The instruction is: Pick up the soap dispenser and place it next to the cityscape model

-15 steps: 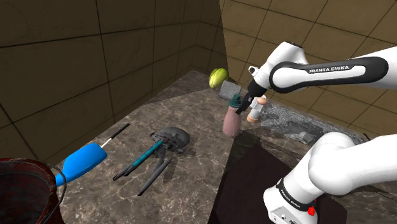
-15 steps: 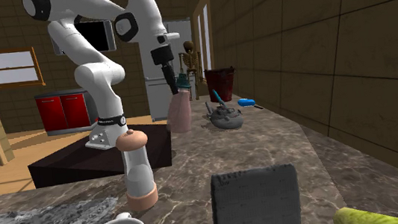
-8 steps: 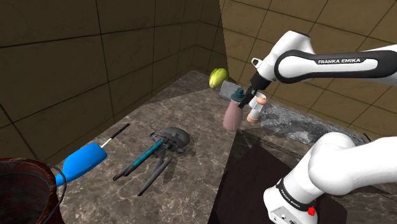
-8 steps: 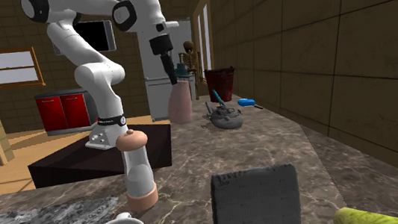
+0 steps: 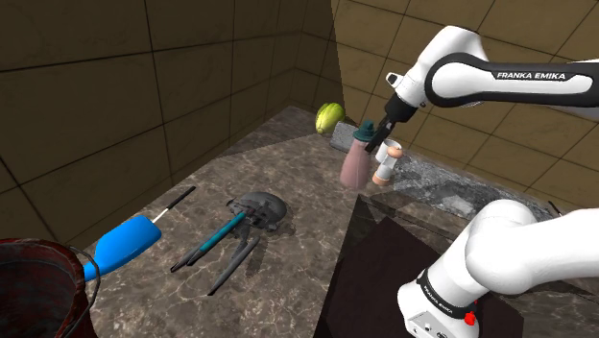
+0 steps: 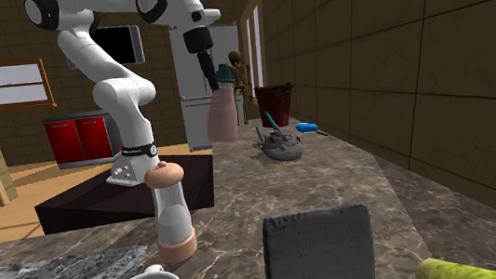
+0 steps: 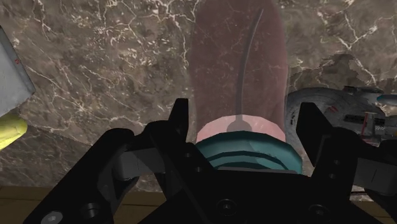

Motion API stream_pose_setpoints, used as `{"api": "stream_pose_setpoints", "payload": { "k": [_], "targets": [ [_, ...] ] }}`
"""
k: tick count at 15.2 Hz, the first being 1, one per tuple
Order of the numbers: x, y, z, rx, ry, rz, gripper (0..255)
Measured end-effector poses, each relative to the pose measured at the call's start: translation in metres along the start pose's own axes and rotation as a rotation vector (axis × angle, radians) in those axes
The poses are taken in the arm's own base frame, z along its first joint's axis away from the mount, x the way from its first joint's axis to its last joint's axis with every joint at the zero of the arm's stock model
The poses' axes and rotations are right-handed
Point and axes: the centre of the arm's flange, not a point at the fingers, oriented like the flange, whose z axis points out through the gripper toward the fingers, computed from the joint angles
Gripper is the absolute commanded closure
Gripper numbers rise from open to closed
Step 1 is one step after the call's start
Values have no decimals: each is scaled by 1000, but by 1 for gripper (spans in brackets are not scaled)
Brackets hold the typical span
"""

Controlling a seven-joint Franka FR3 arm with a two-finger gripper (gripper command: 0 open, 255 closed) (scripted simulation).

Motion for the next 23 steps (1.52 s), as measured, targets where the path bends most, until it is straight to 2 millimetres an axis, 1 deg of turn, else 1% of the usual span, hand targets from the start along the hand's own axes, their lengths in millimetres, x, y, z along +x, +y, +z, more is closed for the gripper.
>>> {"api": "stream_pose_setpoints", "payload": {
  "k": [23],
  "targets": [
    [28,1,-119,0,0,0,255]
  ]
}}
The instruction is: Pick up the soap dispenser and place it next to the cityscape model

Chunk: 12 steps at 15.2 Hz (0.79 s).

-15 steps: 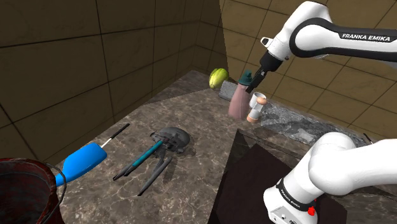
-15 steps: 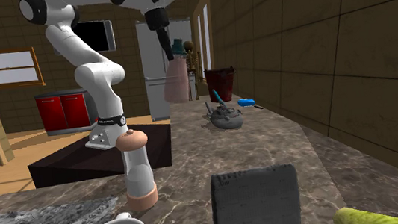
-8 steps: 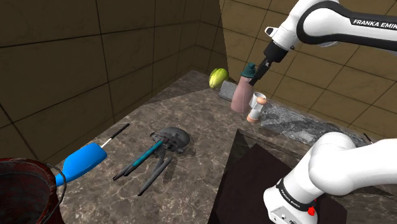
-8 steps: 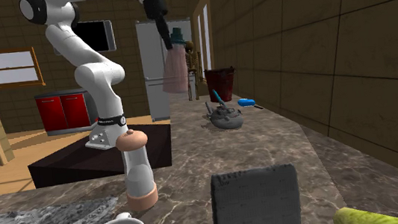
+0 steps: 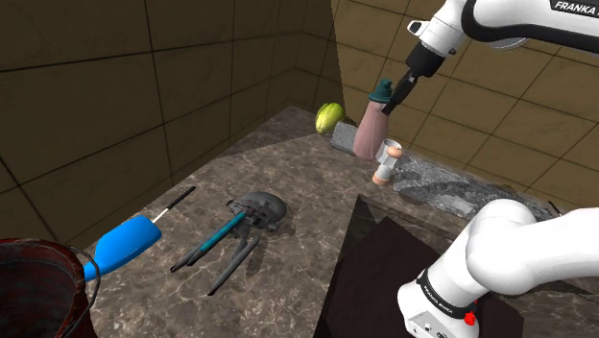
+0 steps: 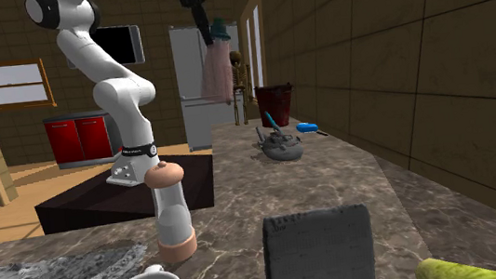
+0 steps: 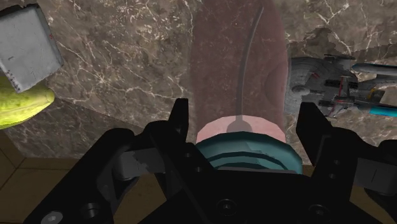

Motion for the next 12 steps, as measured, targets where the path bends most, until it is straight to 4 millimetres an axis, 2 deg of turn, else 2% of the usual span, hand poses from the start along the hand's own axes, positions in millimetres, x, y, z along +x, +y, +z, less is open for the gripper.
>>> {"api": "stream_pose_setpoints", "payload": {
  "k": [6,9,12],
  "targets": [
    [8,0,-29,0,0,0,255],
    [-18,8,-33,0,0,1,255],
    [-57,15,-34,0,0,0,255]
  ]
}}
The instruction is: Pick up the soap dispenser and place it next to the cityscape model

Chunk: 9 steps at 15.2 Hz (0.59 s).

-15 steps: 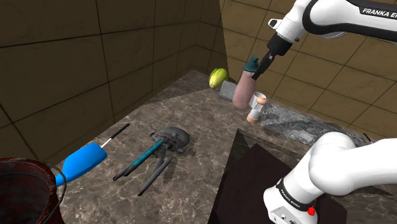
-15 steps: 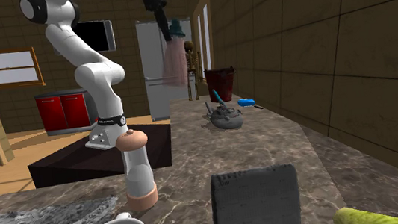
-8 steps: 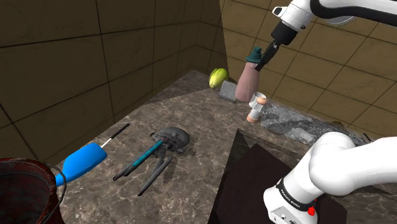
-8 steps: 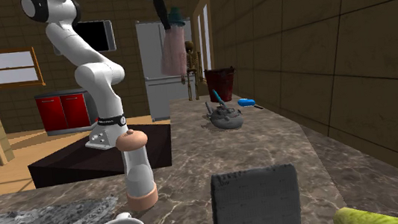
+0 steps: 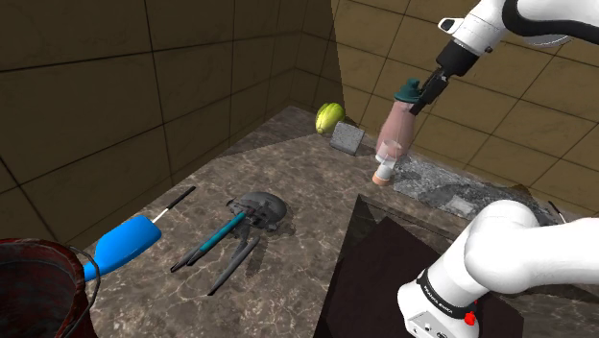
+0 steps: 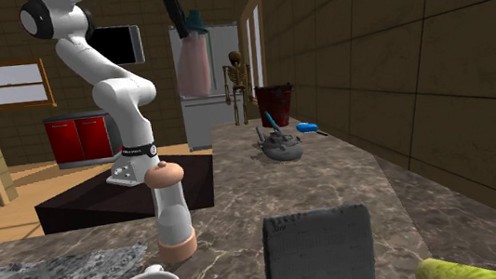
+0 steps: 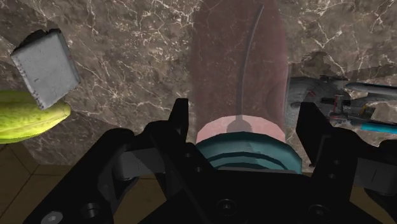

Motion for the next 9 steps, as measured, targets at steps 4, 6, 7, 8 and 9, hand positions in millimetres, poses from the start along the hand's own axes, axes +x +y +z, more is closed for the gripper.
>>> {"api": "stream_pose_setpoints", "payload": {
  "k": [4,6,7,8,9],
  "targets": [
    [-51,17,-3,0,1,0,255],
    [-75,22,-7,-1,1,1,255],
    [-90,28,-4,0,1,1,255],
    [-101,31,-5,0,1,1,255],
    [-112,33,-5,0,1,0,255]
  ]
}}
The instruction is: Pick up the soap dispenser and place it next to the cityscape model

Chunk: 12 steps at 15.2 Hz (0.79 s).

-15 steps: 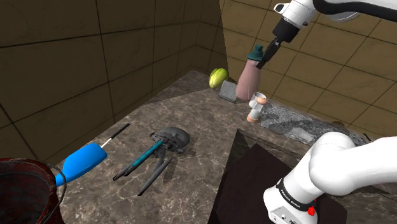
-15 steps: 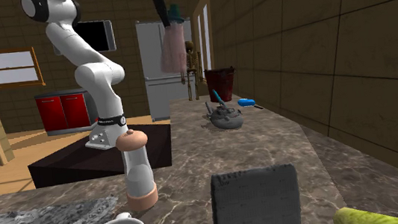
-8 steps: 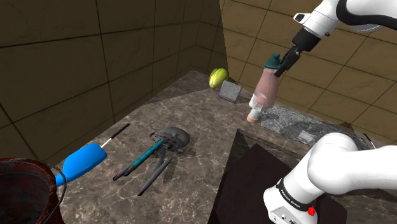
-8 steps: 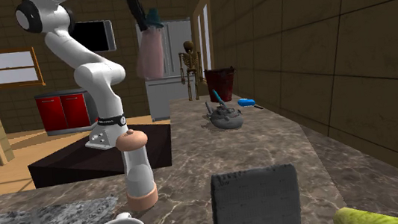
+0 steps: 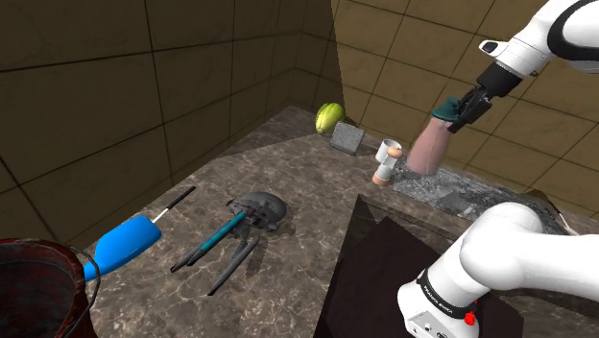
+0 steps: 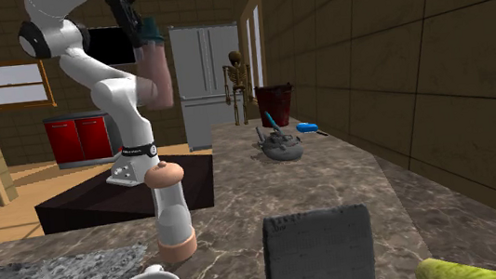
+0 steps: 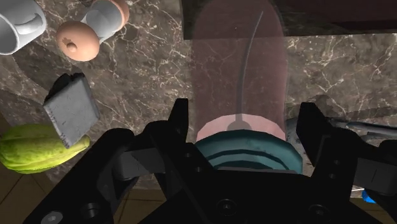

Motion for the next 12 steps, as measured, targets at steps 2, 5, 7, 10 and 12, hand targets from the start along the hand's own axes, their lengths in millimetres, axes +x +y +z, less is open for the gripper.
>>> {"api": "stream_pose_setpoints", "payload": {
  "k": [2,5,7,10,12],
  "targets": [
    [-26,5,1,0,0,0,255],
    [-66,15,-1,0,0,0,255],
    [-91,24,-3,0,0,0,255],
    [-129,34,-3,0,0,0,255],
    [-153,42,-2,0,0,0,255]
  ]
}}
